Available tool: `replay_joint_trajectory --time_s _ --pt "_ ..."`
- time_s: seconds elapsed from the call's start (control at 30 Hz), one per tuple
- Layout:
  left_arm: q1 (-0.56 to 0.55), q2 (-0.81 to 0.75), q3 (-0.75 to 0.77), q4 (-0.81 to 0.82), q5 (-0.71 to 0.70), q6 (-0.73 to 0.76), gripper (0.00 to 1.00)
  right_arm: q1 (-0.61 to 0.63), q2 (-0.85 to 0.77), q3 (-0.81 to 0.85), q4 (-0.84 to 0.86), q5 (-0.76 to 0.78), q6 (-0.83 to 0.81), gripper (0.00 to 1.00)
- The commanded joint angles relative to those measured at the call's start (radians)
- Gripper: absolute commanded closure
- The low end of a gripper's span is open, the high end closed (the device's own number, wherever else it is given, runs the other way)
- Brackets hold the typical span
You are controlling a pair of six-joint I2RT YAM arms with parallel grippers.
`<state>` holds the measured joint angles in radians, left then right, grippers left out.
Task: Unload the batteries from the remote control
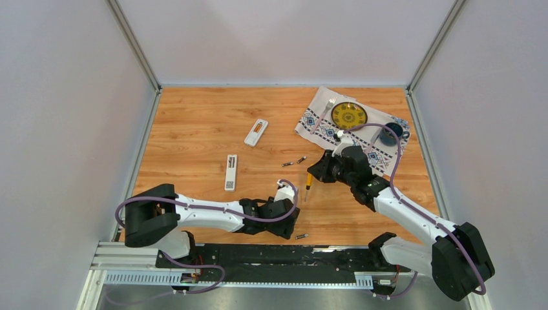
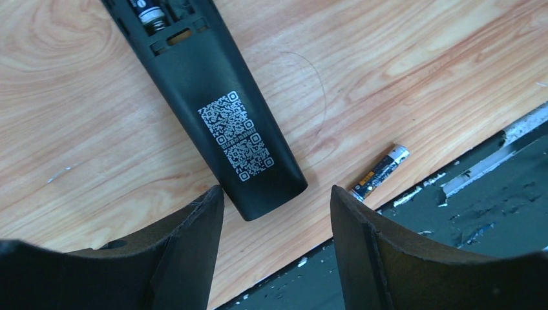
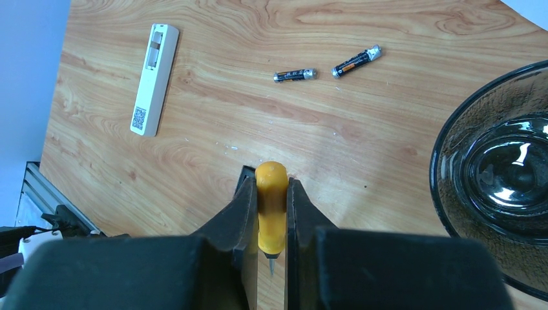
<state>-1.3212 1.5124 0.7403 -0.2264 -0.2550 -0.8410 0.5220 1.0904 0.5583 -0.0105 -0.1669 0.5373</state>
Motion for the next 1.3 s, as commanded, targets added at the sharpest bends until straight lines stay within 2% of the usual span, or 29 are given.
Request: replay_joint_trajectory --time_s 0.0,0.13,0.27,0.53,0.73,0.93,1.03,1.13,1.17,1.23,1.27 --pt "-0.007 0.026 -0.05 -0.025 0.109 -0.004 0.31 -0.005 -0.011 0.017 0.049 -0.008 0.0 1.0" --pt "-0.007 -0.023 -0.084 0.028 0.109 -0.001 0.32 -0.002 -0.004 0.015 0.055 -0.016 0.006 1.0" --pt "-0.007 -0.084 -0.108 0.016 0.063 -0.012 0.31 -0.004 -0.007 0.017 0.057 -0.022 0.006 1.0" --pt "0.007 -0.3 -0.22 0.148 0.074 -0.026 0.31 -0.004 -0.026 0.023 0.06 -0.034 0.023 1.0" --pt "0.106 -0.48 -0.373 0.33 0.163 -0.062 0.35 -0.002 -0.014 0.032 0.079 -0.037 0.064 1.0" --pt "0.253 -0.621 -0.459 0.377 0.227 -0.081 0.4 0.001 0.009 0.015 0.138 -0.039 0.115 1.0" --pt "0.33 -0.649 -0.484 0.401 0.281 -0.093 0.47 0.003 0.028 0.012 0.165 -0.045 0.144 1.0" --pt "0.399 -0.629 -0.49 0.394 0.327 -0.096 0.63 0.004 0.052 0.02 0.187 -0.054 0.161 1.0" --pt "0.41 -0.603 -0.489 0.397 0.335 -0.096 0.77 0.007 0.057 0.026 0.193 -0.059 0.164 1.0" --pt "0.437 -0.568 -0.486 0.41 0.358 -0.096 0.85 0.01 0.074 0.037 0.198 -0.059 0.167 1.0" --pt "0.442 -0.522 -0.48 0.424 0.37 -0.093 0.92 0.01 0.077 0.038 0.202 -0.056 0.17 1.0"
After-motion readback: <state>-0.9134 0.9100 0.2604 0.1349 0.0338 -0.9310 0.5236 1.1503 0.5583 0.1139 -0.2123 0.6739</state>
